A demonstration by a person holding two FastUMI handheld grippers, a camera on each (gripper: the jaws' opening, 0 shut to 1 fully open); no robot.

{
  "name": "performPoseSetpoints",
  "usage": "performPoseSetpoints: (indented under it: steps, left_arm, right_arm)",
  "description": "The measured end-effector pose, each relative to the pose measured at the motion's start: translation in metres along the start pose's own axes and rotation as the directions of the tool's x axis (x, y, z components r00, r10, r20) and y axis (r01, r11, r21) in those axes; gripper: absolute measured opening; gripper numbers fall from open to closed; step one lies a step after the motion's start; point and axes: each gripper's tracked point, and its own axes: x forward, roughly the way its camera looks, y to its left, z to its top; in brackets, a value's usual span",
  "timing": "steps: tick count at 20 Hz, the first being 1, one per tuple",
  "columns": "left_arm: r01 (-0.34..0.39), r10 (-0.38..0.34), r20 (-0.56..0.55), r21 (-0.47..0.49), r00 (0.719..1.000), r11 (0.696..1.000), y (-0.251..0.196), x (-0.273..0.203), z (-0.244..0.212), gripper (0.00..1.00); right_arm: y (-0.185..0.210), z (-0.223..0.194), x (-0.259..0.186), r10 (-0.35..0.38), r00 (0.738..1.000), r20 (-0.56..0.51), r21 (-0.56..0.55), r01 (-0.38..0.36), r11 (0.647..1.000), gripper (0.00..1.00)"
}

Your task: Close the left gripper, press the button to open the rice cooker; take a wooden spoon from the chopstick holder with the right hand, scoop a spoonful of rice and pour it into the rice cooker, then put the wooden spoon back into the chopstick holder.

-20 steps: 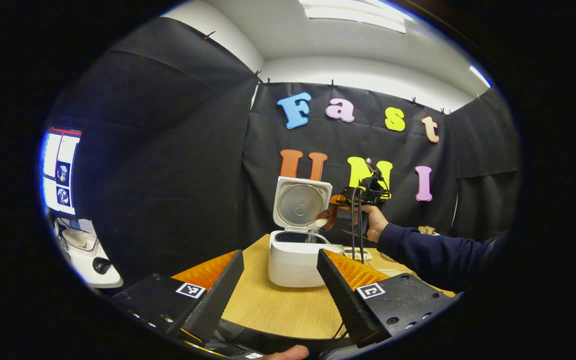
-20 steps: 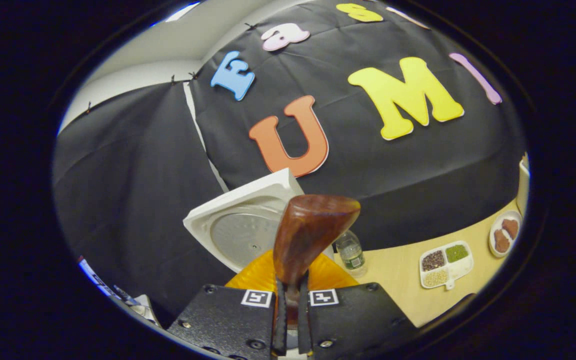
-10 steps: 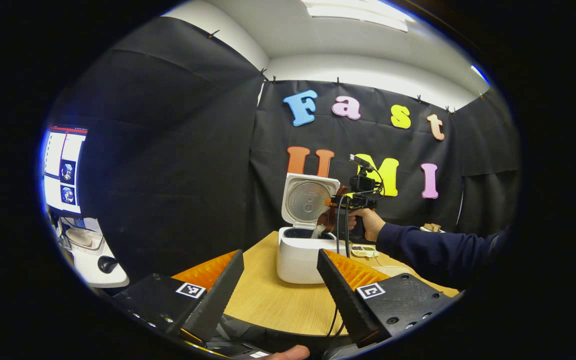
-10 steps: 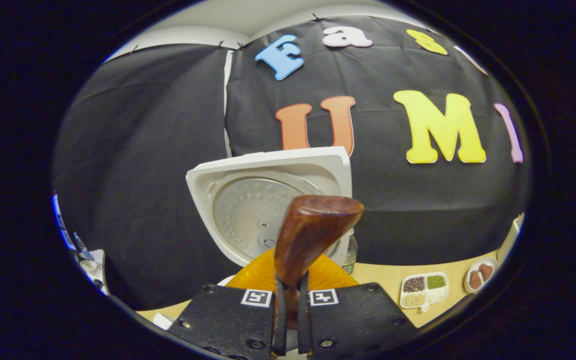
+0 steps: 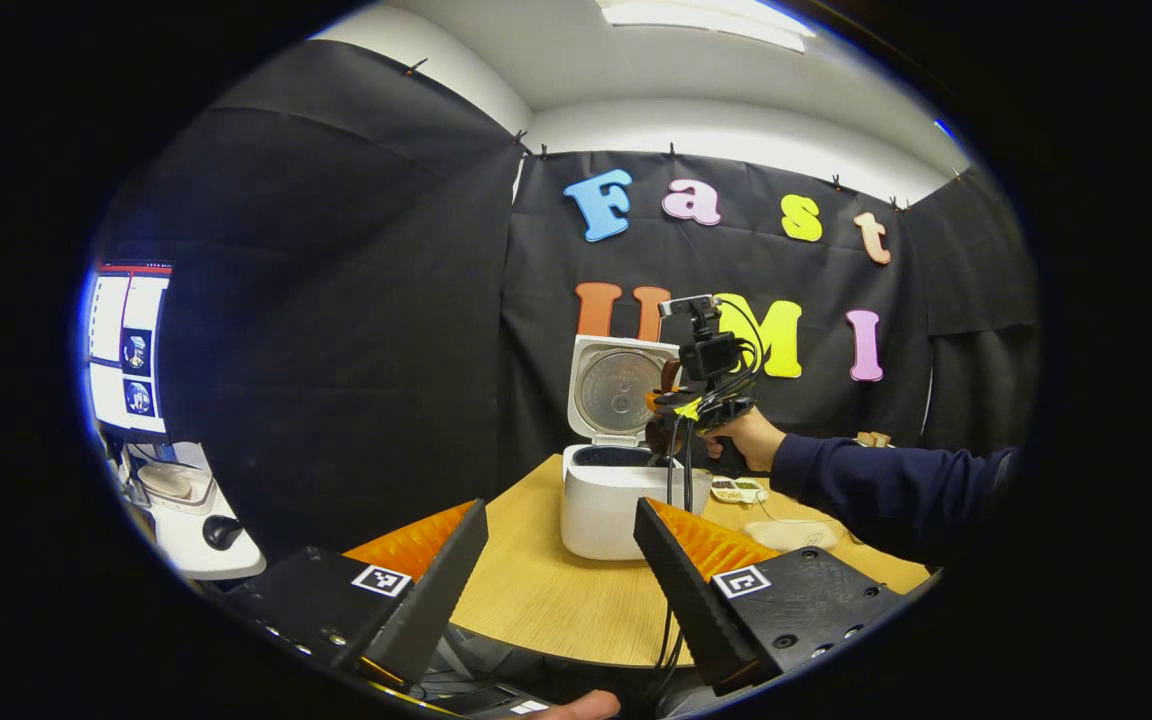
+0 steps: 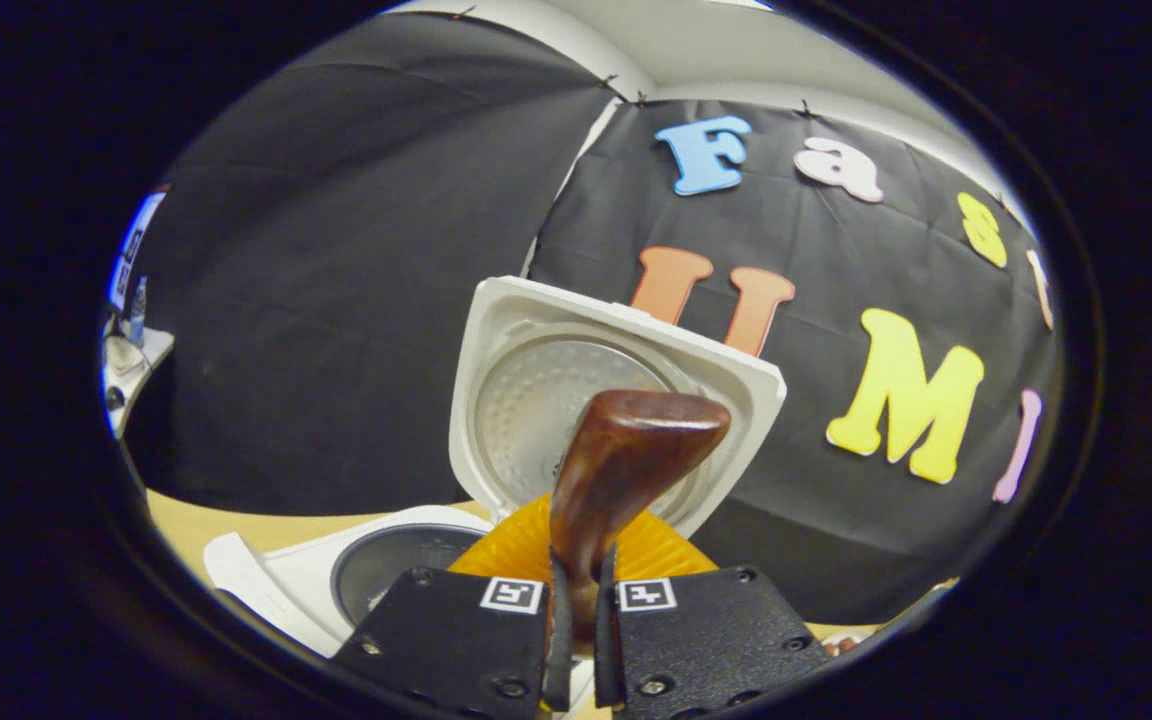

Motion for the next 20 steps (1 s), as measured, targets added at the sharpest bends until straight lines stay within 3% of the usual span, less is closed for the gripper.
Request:
performPoseSetpoints:
  steps: [4, 8, 16, 20]
  left_arm:
    - [-0.007, 0.007, -0.013, -0.025, 1.000, 1.000, -0.010, 0.007, 0.002, 0.94]
    - [-0.006, 0.006, -0.006, 0.007, 1.000, 1.000, -0.022, 0.016, 0.005, 0.94]
    - [0.046, -0.047, 0.014, 0.066, 0.999, 0.997, -0.065, 0.035, 0.017, 0.94]
    - [0.065, -0.069, 0.052, 0.082, 0.996, 0.995, -0.089, 0.045, 0.031, 0.94]
  right_arm:
    - [-0.014, 0.005, -0.010, -0.012, 1.000, 0.015, -0.002, 0.012, 1.000, 0.14]
    - [-0.043, 0.012, -0.041, 0.018, 0.999, 0.027, 0.083, -0.020, 0.996, 0.16]
    - [-0.138, 0.023, -0.159, -0.018, 1.000, 0.024, 0.252, 0.011, 0.968, 0.17]
    - [-0.192, 0.010, -0.228, -0.081, 0.997, -0.001, 0.321, 0.077, 0.944, 0.18]
